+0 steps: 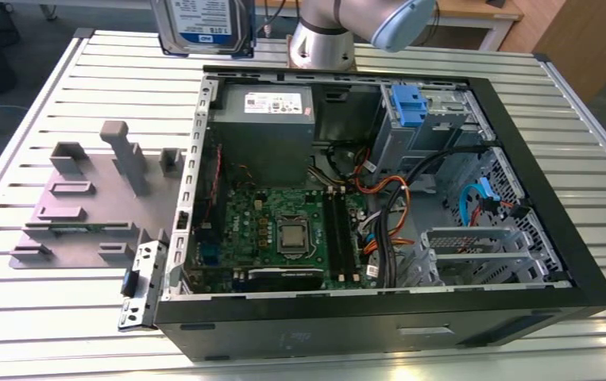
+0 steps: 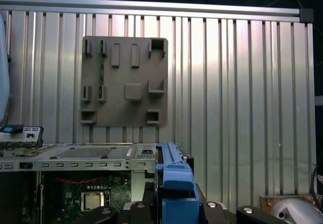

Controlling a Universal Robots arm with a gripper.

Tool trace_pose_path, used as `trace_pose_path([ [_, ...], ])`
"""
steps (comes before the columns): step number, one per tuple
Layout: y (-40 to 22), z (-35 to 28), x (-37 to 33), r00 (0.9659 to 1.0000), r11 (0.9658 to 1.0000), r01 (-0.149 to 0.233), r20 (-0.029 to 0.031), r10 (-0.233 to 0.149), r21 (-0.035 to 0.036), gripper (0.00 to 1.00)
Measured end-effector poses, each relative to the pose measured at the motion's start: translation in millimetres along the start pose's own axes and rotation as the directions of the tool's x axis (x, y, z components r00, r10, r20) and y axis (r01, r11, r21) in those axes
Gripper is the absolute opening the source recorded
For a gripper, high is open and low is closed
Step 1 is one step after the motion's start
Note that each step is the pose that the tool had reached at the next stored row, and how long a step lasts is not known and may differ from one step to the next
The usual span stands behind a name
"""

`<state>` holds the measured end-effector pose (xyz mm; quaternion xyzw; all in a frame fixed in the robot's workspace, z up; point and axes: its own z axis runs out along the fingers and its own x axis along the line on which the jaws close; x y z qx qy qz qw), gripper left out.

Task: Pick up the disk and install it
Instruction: 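Pick up the disk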

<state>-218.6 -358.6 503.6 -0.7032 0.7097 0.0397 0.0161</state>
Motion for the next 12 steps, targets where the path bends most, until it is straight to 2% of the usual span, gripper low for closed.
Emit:
trace_pose_path([
  [12, -2.4, -0.1, 0.0, 1.0, 1.0, 0.0, 0.0, 0.0, 0.0, 0.37],
])
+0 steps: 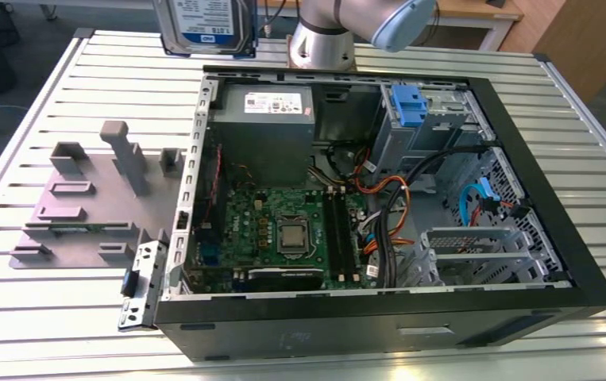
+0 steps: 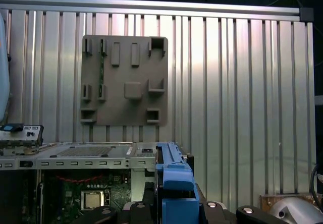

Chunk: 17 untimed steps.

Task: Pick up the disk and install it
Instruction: 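Pick up the disk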

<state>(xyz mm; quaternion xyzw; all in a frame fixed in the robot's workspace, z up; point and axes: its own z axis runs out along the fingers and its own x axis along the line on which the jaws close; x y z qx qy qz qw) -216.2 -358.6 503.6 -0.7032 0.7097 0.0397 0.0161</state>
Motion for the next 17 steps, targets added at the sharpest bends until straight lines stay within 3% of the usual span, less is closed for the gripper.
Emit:
trace_pose_path([
  [17, -4.1, -0.1, 0.0, 1.0, 1.0, 0.0, 0.0, 0.0, 0.0, 0.37],
])
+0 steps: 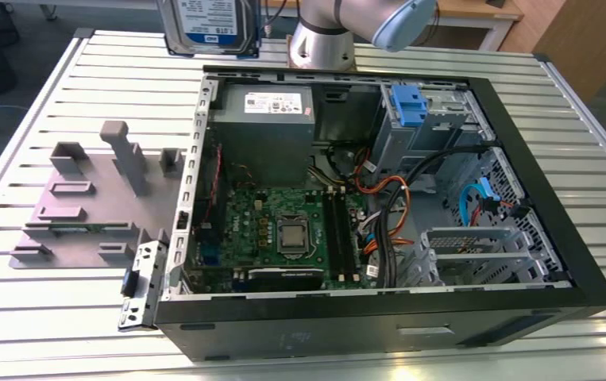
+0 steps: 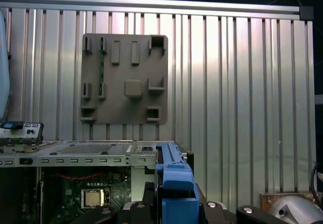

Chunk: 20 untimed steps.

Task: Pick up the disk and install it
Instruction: 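Pick up the disk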

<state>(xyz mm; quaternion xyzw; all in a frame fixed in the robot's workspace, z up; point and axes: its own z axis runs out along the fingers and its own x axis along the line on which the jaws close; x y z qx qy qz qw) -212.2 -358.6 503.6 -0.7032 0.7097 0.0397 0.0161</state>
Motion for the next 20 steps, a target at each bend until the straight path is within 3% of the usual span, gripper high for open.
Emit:
trace_pose_path([
  [20, -4.0, -0.2, -0.1, 1.0, 1.0, 0.0, 0.0, 0.0, 0.0, 0.37],
])
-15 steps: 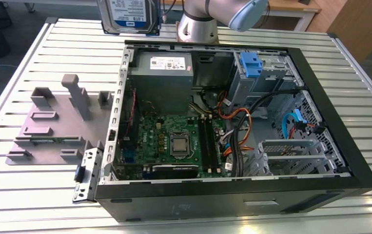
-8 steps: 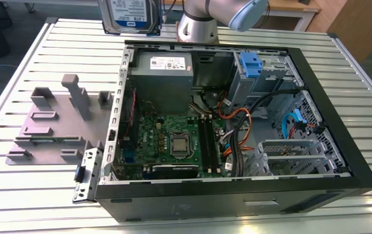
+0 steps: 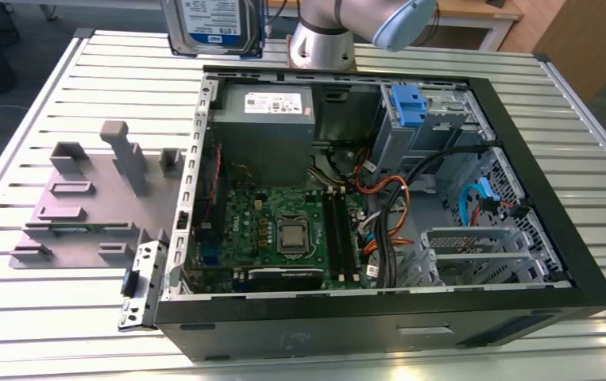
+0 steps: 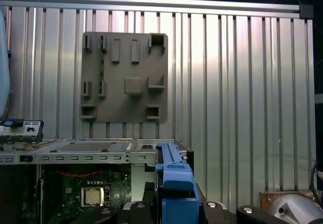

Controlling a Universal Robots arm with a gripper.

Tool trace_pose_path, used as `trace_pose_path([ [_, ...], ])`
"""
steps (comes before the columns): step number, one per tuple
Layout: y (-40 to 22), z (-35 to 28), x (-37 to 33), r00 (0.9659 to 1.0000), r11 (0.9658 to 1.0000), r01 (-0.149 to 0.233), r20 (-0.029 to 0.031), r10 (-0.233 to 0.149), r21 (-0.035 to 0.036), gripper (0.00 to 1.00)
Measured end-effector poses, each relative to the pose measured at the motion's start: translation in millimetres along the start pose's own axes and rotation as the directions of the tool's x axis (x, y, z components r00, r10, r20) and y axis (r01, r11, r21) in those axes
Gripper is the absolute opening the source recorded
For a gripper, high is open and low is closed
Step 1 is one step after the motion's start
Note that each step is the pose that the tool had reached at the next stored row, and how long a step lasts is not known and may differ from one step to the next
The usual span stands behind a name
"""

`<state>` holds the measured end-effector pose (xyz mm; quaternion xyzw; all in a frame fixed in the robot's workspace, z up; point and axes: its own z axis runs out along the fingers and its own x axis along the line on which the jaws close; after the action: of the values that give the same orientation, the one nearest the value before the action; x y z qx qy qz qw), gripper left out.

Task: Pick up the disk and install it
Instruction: 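Pick up the disk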

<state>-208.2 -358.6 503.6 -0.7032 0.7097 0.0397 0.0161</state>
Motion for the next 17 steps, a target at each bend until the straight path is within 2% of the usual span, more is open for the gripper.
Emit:
trace_pose_path([
  [17, -3.5, -0.1, 0.0, 1.0, 1.0, 0.0, 0.0, 0.0, 0.0, 0.37],
])
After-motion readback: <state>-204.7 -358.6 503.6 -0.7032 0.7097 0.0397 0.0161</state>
